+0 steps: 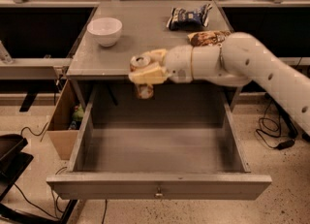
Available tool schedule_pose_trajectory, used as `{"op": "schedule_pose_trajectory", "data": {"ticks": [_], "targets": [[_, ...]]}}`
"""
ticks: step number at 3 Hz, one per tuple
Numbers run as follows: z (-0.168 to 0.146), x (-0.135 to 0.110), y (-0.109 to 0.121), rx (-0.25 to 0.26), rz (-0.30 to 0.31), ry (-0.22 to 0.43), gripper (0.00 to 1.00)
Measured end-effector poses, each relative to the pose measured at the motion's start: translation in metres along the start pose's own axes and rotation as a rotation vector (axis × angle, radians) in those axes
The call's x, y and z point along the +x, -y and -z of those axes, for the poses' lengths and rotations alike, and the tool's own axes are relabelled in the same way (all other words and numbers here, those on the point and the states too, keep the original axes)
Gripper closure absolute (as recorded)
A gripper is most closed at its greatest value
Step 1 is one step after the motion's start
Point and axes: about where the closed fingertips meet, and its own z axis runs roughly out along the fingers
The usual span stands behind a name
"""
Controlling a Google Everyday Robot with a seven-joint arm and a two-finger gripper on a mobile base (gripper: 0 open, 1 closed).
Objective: Place orange can into top drawer
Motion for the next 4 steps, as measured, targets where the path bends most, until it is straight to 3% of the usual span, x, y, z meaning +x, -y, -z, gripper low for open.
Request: {"op": "schedule_pose_trajectory", "data": {"ticks": [1,2,4], "targets": [[-0.031,0.036,-0.046,-0.043,-0.02,-0.027,1.0],[-0.062,0.084,-0.077,-0.083,-0.024,-0.003,1.0],[-0.08,0.14,-0.058,-0.085,0.058,0.046,1.0]]}}
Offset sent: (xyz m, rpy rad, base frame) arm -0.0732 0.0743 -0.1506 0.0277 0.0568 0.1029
